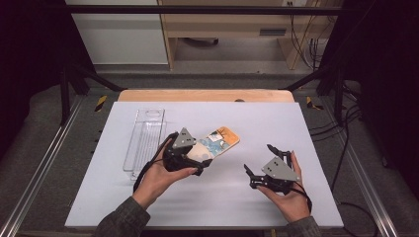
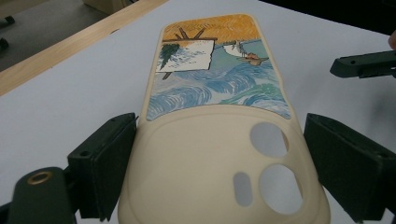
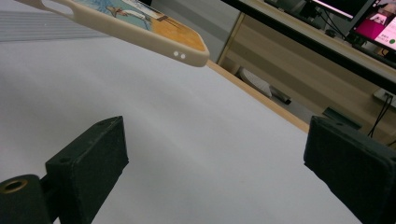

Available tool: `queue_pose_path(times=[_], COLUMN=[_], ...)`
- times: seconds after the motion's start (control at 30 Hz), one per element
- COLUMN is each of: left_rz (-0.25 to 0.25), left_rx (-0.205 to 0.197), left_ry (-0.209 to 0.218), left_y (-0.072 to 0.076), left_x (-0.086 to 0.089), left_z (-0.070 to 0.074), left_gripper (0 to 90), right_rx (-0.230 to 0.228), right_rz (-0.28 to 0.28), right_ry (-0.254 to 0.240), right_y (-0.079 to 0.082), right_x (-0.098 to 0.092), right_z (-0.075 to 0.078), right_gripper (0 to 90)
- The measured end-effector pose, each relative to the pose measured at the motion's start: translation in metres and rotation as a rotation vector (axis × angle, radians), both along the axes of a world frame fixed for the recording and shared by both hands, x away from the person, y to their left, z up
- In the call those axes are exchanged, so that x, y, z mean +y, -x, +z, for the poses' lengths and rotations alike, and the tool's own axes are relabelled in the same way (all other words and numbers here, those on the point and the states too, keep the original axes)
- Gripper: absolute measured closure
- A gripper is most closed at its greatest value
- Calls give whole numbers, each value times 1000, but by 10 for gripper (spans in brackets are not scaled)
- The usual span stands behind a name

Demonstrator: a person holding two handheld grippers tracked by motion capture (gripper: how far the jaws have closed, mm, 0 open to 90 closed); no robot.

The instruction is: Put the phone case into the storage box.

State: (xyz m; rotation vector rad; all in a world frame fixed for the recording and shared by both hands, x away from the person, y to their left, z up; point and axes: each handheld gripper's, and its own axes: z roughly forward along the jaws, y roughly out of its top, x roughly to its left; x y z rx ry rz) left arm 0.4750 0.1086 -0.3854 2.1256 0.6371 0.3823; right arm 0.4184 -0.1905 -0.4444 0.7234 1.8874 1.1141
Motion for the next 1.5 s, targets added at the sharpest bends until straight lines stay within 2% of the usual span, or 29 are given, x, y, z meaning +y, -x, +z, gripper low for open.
queue_pose_path(times=[0.3, 0.4, 0.7, 1.07, 1.5], left_rz=[-10, -17, -41, -62, -83], left_rx=[4, 9, 17, 21, 31], left_ry=[10, 2, -4, 0, 1], left_y=[-5, -4, -1, 2, 6], left_x=[3, 2, -2, -5, -7], left_z=[13, 13, 16, 16, 15], left_gripper=[114, 114, 114, 114, 114], right_rx=[-74, -83, -110, -144, -164], right_rz=[26, 35, 48, 60, 73], right_ry=[166, 203, 276, 332, 350], right_y=[-9, -11, -15, -16, -15], right_x=[20, 27, 40, 46, 48], right_z=[22, 25, 27, 27, 24], right_gripper=[72, 70, 74, 114, 181])
